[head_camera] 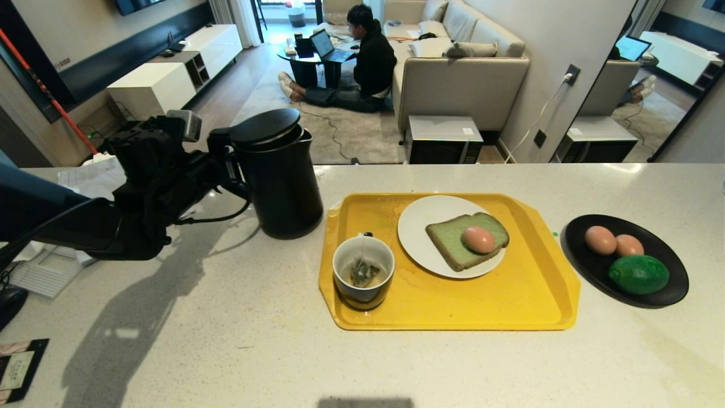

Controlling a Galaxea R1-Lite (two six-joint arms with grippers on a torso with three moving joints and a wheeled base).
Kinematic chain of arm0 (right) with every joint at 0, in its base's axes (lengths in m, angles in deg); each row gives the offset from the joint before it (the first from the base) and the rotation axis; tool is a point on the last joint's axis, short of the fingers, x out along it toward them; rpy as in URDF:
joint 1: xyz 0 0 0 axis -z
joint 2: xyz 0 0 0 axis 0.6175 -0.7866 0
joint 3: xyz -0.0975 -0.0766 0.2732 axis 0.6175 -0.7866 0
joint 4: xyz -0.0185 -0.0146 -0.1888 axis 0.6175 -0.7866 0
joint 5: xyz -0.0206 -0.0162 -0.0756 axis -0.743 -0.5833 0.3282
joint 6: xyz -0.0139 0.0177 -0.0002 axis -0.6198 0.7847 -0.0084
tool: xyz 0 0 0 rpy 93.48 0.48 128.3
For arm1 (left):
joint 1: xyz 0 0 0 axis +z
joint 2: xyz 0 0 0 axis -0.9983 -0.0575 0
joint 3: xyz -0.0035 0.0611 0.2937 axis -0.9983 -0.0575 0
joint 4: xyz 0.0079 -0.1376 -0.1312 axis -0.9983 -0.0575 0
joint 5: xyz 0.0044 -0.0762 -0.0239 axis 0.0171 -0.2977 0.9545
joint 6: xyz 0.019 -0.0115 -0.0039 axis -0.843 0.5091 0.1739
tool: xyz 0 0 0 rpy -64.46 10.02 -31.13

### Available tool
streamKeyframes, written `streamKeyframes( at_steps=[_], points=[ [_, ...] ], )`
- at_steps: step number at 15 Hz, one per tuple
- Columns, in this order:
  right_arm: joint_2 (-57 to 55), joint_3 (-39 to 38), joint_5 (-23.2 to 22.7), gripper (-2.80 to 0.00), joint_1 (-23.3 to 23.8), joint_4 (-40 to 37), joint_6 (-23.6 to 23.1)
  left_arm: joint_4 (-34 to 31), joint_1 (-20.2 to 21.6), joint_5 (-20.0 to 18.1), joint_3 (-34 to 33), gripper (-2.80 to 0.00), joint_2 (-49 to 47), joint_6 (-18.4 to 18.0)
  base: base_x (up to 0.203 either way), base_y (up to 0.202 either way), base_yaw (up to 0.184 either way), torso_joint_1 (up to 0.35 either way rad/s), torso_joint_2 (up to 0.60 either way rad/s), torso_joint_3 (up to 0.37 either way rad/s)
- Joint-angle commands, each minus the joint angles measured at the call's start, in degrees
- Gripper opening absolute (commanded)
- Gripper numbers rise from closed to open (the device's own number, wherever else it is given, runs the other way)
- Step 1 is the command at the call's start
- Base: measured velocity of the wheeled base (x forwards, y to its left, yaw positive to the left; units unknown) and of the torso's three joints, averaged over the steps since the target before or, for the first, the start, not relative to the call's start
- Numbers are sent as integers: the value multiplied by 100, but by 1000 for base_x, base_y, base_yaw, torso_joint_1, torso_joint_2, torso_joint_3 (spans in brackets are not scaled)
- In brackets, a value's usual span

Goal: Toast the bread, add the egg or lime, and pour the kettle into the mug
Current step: Pick up the kettle

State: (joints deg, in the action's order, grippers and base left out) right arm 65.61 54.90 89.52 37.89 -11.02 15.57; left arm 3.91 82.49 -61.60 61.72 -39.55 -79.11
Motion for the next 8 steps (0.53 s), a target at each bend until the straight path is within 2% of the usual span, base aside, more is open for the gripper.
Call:
streamKeyframes(
  at_steps=[1, 8],
  points=[
    [-2, 0, -2, -280, -2, 5, -4, 33, 17, -13, 17, -280, 258, 6, 0, 0, 0, 0, 0, 0],
    [-2, 0, -2, -280, -2, 5, 2, -254, 17, -45, 217, -280, 851, -3, 0, 0, 0, 0, 0, 0]
  ],
)
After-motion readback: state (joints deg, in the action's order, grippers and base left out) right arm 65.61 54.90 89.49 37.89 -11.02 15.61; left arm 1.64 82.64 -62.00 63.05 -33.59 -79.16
